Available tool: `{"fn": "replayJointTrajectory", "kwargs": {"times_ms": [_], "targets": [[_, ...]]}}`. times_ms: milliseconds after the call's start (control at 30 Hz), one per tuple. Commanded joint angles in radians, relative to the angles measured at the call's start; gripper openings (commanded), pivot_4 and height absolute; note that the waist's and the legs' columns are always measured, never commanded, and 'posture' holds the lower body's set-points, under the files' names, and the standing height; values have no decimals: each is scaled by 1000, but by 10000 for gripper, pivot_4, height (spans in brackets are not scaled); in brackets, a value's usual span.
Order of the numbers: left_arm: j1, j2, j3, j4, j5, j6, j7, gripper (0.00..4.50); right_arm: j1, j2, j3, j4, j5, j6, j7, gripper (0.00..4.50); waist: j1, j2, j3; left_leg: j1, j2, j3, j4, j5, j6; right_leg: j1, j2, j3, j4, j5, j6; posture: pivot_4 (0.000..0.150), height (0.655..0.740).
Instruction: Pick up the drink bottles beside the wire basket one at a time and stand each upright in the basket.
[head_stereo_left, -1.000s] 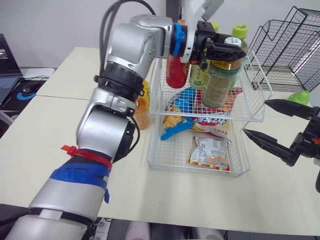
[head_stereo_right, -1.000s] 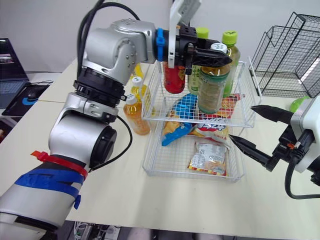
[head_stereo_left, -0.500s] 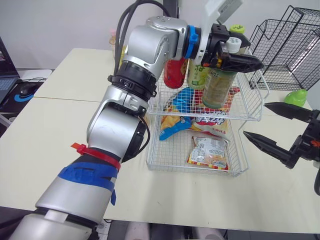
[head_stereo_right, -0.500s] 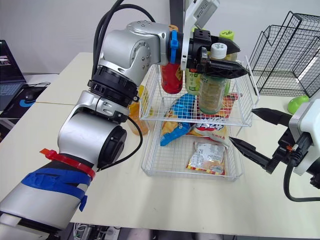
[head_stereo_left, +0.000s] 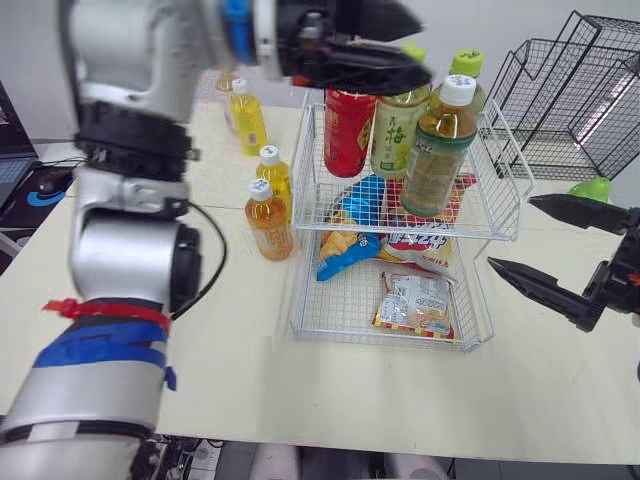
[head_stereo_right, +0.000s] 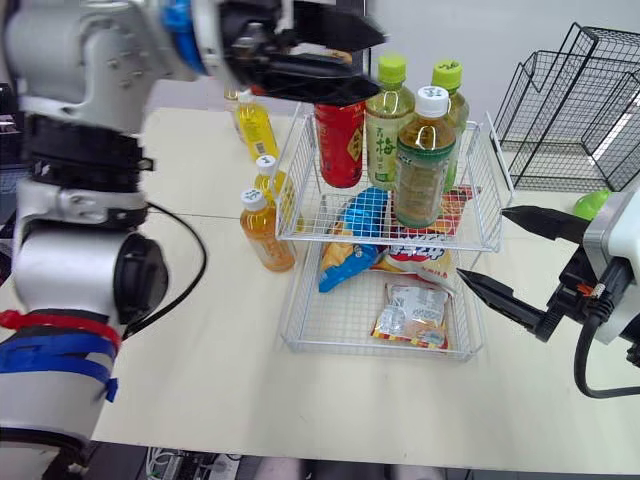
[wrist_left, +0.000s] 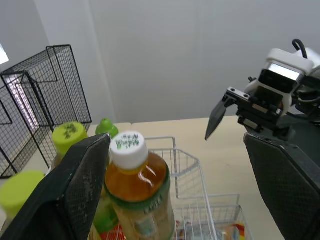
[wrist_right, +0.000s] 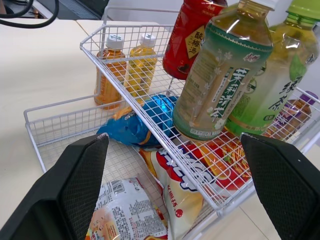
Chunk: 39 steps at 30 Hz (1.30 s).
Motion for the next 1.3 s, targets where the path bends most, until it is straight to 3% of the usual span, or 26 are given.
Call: {"fn": "replayJointTrajectory", "kwargs": {"times_ms": [33, 267, 400, 567, 733, 1000, 1300], "targets": [[65, 108, 83, -133, -37, 63, 58, 44505, -40, -26, 8, 5, 28, -26, 18, 45000, 0, 0, 0, 0, 0, 0, 0, 0, 0, 0, 0, 1, 0, 0, 0, 1500, 7347], [342, 297, 227, -313, -37, 136, 260, 44505, -71, -13, 103, -36, 72, -41, -2, 45000, -1, 0, 0, 2, 1, 0, 1, 0, 0, 1, 0, 0, 2, 0, 0, 1500, 7347], [555, 355, 280, -377, 11, 14, 332, 44505, -90, 1, 174, -71, 88, -59, -40, 45000, 3, 0, 0, 2, 1, -1, 3, 0, 0, 1, 0, 0, 4, 0, 0, 1500, 7347], [775, 281, 378, -444, -12, -42, 462, 44505, -97, 14, 219, -100, 102, -75, -82, 45000, 6, 0, 0, 2, 2, -1, 6, 0, 0, 2, -2, 0, 6, 0, 0, 1500, 7347], [857, 206, 379, -502, -34, -50, 555, 44505, -108, 5, 223, -82, 101, -81, -80, 45000, 9, -2, 0, 2, 2, -3, 10, 0, 0, 4, -2, -2, 8, 0, 0, 1500, 7347], [892, 51, 313, -585, 12, -42, 810, 44505, -115, 6, 239, -70, 91, -81, -85, 45000, 7, -2, -1, 3, 1, -3, 12, 0, 0, 5, -1, -1, 10, 0, 0, 1500, 7347], [868, -102, 207, -631, 161, -53, 1117, 44505, -136, -5, 255, -49, 83, -80, -80, 45000, 7, -2, -1, 3, 1, -3, 12, 0, 0, 5, -1, -1, 10, 0, 0, 1500, 7347]]}}
